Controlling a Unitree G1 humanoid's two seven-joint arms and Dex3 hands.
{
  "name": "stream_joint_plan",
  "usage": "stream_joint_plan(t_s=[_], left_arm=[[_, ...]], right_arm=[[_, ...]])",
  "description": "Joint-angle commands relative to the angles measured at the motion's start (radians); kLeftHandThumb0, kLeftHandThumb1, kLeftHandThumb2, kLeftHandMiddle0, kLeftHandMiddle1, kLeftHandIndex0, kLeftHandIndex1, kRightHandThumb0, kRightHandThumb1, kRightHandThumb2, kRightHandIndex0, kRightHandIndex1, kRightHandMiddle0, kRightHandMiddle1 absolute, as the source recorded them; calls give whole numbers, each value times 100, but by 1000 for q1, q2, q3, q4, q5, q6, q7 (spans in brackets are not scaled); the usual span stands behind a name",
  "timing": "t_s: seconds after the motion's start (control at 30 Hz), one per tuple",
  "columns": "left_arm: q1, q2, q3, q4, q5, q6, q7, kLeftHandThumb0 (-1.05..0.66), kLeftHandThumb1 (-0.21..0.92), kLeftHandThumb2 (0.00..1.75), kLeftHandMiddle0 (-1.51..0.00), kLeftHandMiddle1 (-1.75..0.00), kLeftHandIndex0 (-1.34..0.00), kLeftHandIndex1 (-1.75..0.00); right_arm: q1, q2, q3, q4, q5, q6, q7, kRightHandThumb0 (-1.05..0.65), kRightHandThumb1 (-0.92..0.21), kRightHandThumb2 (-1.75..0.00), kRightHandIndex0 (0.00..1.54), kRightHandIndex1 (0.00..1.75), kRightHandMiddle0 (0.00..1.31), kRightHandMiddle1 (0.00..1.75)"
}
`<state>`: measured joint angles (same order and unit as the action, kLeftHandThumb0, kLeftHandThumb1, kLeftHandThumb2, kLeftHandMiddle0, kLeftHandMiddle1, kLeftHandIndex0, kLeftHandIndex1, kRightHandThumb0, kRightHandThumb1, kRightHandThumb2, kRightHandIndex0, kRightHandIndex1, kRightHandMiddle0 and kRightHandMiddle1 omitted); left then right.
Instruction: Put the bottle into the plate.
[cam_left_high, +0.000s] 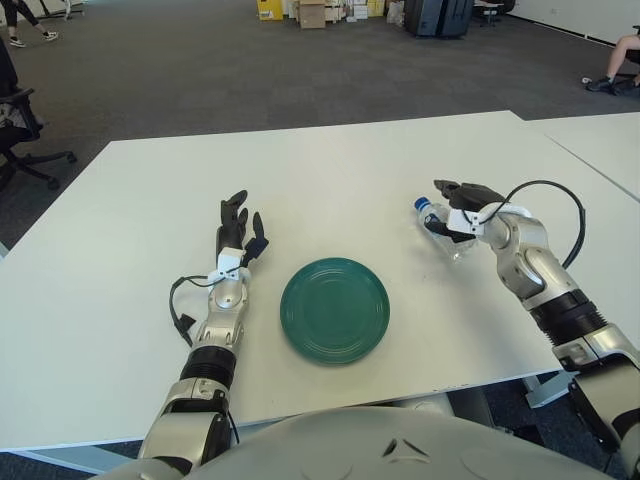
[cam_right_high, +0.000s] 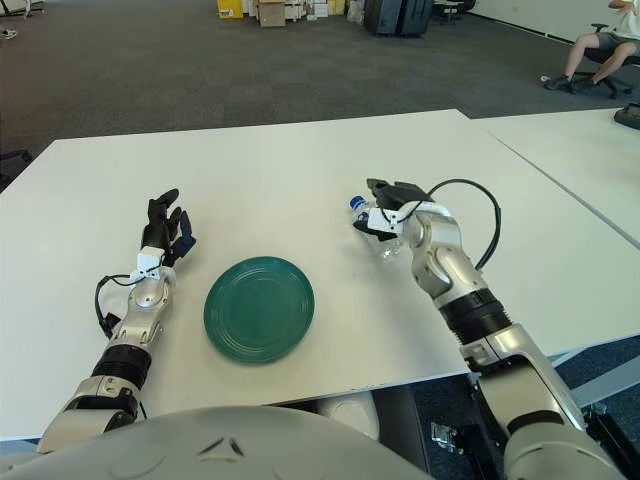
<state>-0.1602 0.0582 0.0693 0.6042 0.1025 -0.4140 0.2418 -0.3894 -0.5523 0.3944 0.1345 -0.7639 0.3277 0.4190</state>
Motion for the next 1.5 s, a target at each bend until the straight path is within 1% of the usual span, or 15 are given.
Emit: stream_joint_plan(t_s=[0.0,0.23,0.3,0.53,0.8,0.97,1.33,1.47], left_arm=[[-20,8,2,8,4,0,-1,-71,92,84,-39,-1,0,-81],[-18,8,4,8,3,-6,-2,-71,92,84,-39,-1,0,-81],[-17,8,5,8,0,-4,-2,-70,92,84,-39,-1,0,-81],[-14,6,5,4,2,-2,-2,-69,92,85,-39,-1,0,-81],[-14,7,6,6,2,-6,0,-70,92,84,-39,0,0,-80],[-8,8,6,-1,6,-8,2,-71,92,84,-39,-1,0,-80],[4,13,6,-12,4,-17,-4,-71,92,84,-39,0,0,-78],[6,15,6,-12,5,-22,-5,-71,92,85,-38,0,0,-77]], right_arm=[[-2,12,12,-27,-22,21,16,-105,-92,-72,0,0,0,0],[2,13,34,-38,-40,49,40,-105,-92,-71,0,0,0,0],[12,14,40,-34,-46,49,36,-105,-92,-71,0,0,0,0],[11,16,49,-25,-57,52,46,-105,-92,-71,0,0,0,0],[12,23,65,16,-60,49,34,-105,-92,-71,0,0,0,0],[26,19,71,27,-56,42,27,-105,-92,-70,0,0,0,0],[76,1,44,49,-23,-44,-45,-105,-92,-73,0,0,0,0],[87,1,32,58,-16,-57,-56,-105,-92,-74,0,0,0,0]])
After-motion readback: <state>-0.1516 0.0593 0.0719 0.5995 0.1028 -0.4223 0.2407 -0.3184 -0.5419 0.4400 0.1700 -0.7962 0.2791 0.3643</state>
